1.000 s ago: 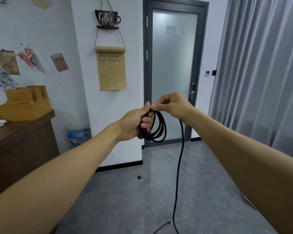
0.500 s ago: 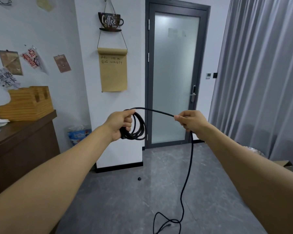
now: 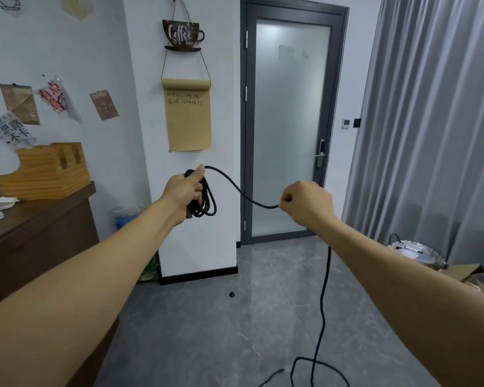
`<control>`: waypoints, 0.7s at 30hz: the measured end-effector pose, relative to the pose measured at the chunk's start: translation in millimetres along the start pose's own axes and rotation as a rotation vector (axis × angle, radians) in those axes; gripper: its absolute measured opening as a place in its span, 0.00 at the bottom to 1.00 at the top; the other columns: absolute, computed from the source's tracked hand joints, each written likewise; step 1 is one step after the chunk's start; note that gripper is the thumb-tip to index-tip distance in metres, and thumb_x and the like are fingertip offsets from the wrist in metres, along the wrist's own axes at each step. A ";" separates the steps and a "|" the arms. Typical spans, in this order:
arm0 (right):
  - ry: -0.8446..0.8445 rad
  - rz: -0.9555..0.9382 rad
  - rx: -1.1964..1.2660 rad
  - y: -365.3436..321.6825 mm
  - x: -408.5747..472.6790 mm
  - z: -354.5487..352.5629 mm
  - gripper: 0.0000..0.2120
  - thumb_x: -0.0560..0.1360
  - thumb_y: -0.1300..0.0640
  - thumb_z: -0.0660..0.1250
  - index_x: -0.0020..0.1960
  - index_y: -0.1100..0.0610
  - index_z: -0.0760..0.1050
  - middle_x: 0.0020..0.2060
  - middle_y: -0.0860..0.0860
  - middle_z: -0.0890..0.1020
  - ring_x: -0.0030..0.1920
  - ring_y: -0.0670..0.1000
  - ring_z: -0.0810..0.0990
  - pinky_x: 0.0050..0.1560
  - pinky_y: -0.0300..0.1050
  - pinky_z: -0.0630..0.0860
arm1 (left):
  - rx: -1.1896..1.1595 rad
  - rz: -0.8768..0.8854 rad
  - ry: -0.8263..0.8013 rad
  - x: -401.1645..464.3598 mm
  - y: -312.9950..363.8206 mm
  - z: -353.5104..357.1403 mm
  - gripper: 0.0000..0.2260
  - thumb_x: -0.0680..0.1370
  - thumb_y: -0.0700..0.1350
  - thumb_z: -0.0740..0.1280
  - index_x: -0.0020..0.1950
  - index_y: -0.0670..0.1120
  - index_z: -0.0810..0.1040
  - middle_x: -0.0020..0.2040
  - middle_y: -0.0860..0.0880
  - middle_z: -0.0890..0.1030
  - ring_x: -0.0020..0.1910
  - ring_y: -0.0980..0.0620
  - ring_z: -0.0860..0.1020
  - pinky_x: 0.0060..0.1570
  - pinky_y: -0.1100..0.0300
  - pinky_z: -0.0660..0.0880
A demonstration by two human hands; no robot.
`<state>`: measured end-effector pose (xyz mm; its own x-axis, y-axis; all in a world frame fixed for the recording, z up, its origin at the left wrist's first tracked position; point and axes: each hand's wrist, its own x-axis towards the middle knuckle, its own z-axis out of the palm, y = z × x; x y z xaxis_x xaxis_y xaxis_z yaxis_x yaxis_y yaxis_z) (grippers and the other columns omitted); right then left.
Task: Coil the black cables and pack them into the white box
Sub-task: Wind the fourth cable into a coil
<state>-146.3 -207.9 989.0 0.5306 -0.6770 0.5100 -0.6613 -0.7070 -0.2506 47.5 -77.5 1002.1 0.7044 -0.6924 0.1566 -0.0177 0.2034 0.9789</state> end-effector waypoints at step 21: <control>-0.256 -0.267 0.553 -34.1 8.3 -30.9 0.10 0.74 0.55 0.70 0.43 0.63 0.81 0.33 0.58 0.79 0.33 0.49 0.70 0.38 0.42 0.68 | 0.206 -0.004 -0.405 -34.6 -14.6 56.8 0.17 0.83 0.54 0.53 0.41 0.46 0.71 0.26 0.53 0.72 0.26 0.54 0.70 0.35 0.57 0.67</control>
<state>-135.7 -183.1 1027.2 0.7931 -0.4426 0.4186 -0.1562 -0.8119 -0.5625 -16.9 -95.8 989.9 0.3713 -0.9162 0.1510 -0.1848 0.0865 0.9790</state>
